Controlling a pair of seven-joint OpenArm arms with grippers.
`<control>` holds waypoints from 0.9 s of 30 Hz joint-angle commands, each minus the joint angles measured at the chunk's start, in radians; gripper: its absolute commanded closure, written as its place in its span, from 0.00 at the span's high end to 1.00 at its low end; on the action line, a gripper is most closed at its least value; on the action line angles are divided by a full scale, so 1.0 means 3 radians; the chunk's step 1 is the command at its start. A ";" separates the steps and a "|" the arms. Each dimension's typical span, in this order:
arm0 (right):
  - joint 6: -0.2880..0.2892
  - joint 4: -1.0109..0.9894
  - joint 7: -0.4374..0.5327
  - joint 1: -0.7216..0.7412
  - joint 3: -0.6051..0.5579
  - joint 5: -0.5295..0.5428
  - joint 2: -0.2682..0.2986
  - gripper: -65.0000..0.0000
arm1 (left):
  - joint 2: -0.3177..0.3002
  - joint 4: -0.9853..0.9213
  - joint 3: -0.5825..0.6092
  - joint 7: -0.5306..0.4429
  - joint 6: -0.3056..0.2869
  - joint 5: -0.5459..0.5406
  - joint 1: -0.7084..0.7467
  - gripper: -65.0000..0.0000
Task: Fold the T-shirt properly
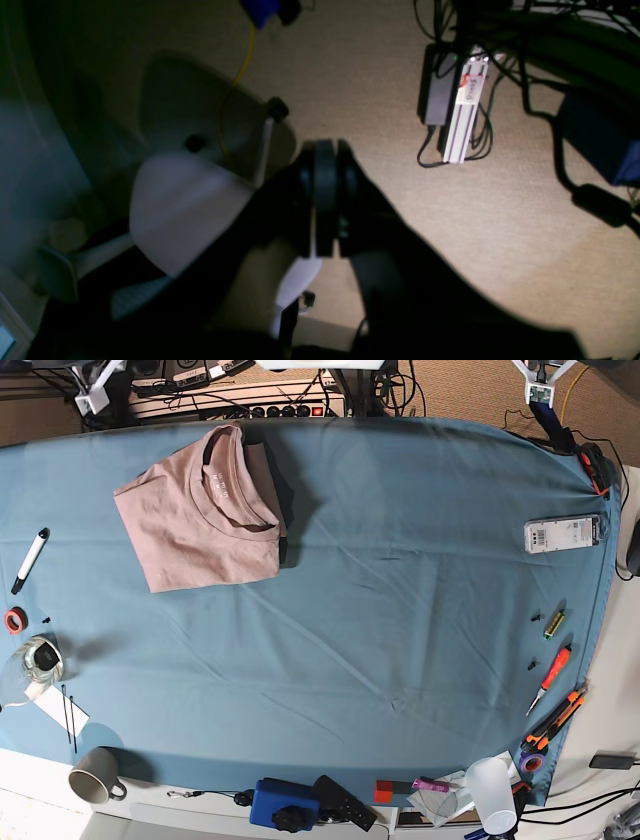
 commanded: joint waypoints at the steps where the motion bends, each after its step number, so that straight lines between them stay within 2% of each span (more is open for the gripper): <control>1: 0.0003 -0.0046 0.0014 -0.0020 0.0020 0.0000 0.0038 0.00 | -0.0014 -0.0097 -0.0011 -0.0047 0.0015 0.0008 0.0047 0.00; 3: 0.0003 -0.0225 0.0014 0.0008 -0.0031 -0.0233 0.0058 0.00 | -0.0015 -0.0376 -0.0011 -0.0154 0.0008 -0.0046 -0.0019 0.00; 7: 0.0003 -0.0607 0.0043 0.0137 -0.0375 -0.0865 0.0221 0.00 | -0.0014 -0.1077 -0.0011 -0.0253 -0.0214 -0.0102 -0.0374 0.00; 11: 0.0003 -0.1050 0.0409 0.0347 -0.0818 -0.1203 0.0374 0.00 | -0.0015 -0.1845 -0.0011 -0.0415 -0.0355 -0.0107 -0.0771 0.00; 19: 0.0003 -0.2167 0.1124 0.1102 -0.1400 -0.1956 0.0397 0.00 | 0.0000 -0.3379 -0.0009 -0.1130 -0.0520 -0.0078 -0.1536 0.00; 24: 0.0003 -0.2880 0.1778 0.1507 -0.1755 -0.2319 0.0395 0.00 | 0.0003 -0.4204 -0.0009 -0.1595 -0.0549 -0.0009 -0.1942 0.00; 27: 0.0003 -0.3240 0.2377 0.1687 -0.1940 -0.2589 0.0397 0.00 | 0.0001 -0.4609 -0.0009 -0.1954 -0.0548 0.0107 -0.2097 0.00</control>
